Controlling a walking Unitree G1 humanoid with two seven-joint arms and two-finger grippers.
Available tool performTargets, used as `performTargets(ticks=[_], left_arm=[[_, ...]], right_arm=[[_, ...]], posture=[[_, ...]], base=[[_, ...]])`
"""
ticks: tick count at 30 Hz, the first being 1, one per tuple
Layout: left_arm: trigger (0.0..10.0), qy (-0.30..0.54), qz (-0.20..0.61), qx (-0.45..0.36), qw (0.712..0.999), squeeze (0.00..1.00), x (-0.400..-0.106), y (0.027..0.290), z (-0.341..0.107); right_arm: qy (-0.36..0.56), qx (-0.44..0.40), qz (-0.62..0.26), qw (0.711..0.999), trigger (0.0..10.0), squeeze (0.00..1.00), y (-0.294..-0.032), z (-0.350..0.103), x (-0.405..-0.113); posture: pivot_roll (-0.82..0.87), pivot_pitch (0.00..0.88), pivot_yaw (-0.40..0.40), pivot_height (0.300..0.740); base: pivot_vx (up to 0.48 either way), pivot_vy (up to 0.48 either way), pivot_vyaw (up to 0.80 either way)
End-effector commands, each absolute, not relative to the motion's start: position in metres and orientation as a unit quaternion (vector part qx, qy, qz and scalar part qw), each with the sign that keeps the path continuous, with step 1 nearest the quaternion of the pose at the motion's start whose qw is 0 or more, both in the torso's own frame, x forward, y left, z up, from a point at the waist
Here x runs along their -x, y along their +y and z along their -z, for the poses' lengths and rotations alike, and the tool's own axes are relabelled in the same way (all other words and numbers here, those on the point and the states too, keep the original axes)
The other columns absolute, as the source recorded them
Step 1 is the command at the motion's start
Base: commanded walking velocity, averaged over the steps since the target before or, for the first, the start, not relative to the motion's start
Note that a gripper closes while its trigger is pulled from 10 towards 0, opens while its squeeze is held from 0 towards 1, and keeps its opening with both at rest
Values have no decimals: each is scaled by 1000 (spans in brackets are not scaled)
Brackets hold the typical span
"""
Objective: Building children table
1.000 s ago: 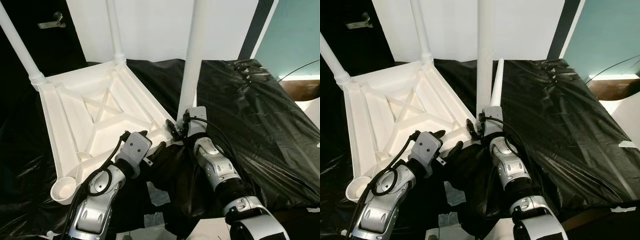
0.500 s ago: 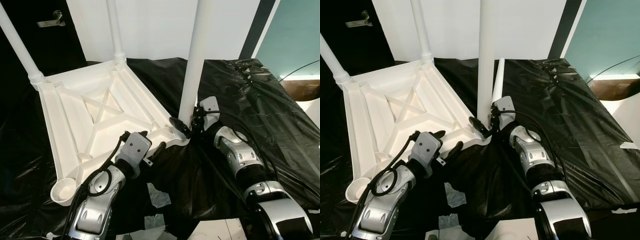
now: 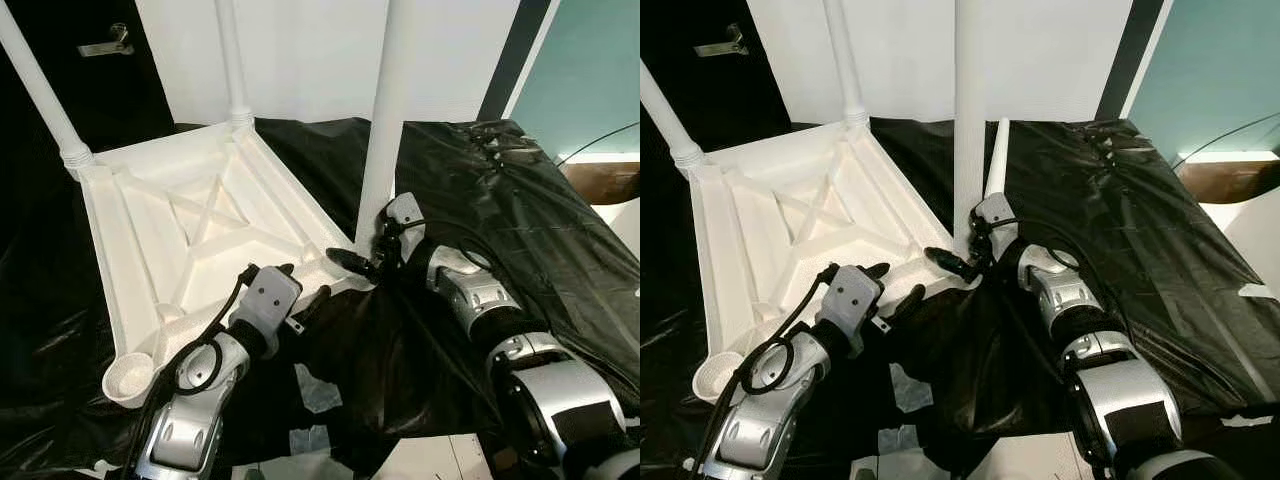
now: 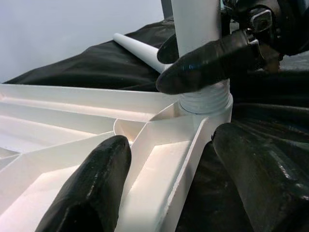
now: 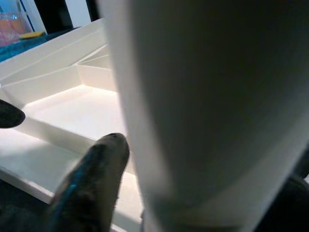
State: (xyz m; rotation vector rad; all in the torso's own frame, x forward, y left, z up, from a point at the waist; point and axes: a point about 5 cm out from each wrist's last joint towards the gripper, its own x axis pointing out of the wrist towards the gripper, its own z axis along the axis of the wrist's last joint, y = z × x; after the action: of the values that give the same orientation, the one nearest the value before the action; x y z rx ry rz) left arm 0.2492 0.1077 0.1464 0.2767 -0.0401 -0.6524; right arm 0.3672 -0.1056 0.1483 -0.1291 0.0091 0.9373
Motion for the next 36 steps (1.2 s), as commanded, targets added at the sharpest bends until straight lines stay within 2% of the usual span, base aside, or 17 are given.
performTargets(ticks=[1,7,8,12,13,15,17,18,19,21,22,23,24,30,36], left_arm=[[10000,-22,307,-128,943,0,-250,107,-147],[10000,-8,301,-102,948,0,-250,105,-141],[10000,-7,286,-101,953,0,-251,108,-141],[10000,-7,281,-102,954,0,-251,109,-141],[10000,-5,272,-99,957,0,-252,111,-141],[10000,-5,272,-99,957,0,-252,111,-141],[10000,-5,261,-96,961,0,-254,115,-143],[10000,-7,258,-98,961,0,-255,116,-145],[10000,-8,257,-100,961,0,-256,117,-146],[10000,-9,256,-101,961,0,-256,118,-146],[10000,-11,253,-104,962,0,-257,120,-148],[10000,-11,253,-104,962,0,-257,120,-148],[10000,-13,251,-106,962,0,-258,123,-149],[10000,-17,230,-110,967,0,-266,134,-155],[10000,-7,215,-121,969,0,-273,142,-156]], right_arm=[[7,74,-465,882,0,0,-103,-149,-367],[22,55,-465,883,0,0,-107,-141,-366],[30,62,-446,892,0,0,-108,-138,-366],[30,71,-438,895,0,0,-109,-137,-366],[31,71,-410,909,0,0,-109,-135,-368],[31,71,-410,909,0,0,-109,-135,-368],[26,54,-357,932,0,0,-107,-132,-369],[26,42,-329,943,824,0,-105,-129,-368],[24,33,-308,951,0,0,-103,-126,-367],[23,27,-295,955,0,0,-102,-124,-366],[24,22,-272,962,3804,0,-101,-122,-365],[24,22,-272,962,3804,0,-101,-122,-365],[21,25,-244,969,10000,0,-99,-120,-363],[15,9,-151,988,10000,0,-90,-115,-357],[-3,-30,-141,990,10000,0,-82,-120,-352]], posture=[[172,0,-43,740],[176,0,-53,740],[180,0,-61,740],[184,0,-66,740],[186,0,-66,740],[186,0,-66,740],[186,0,-63,740],[186,0,-62,740],[184,0,-60,740],[184,0,-60,740],[173,0,-56,740],[173,0,-56,740],[169,0,-54,740],[146,0,-51,740],[137,0,-44,740]], base=[[0,0,0],[0,0,0],[0,0,0],[0,0,0],[0,0,0],[0,0,0],[0,0,0],[0,0,0],[0,0,0],[0,0,0],[0,0,0],[0,0,0],[0,0,0],[0,0,0],[0,0,0]])
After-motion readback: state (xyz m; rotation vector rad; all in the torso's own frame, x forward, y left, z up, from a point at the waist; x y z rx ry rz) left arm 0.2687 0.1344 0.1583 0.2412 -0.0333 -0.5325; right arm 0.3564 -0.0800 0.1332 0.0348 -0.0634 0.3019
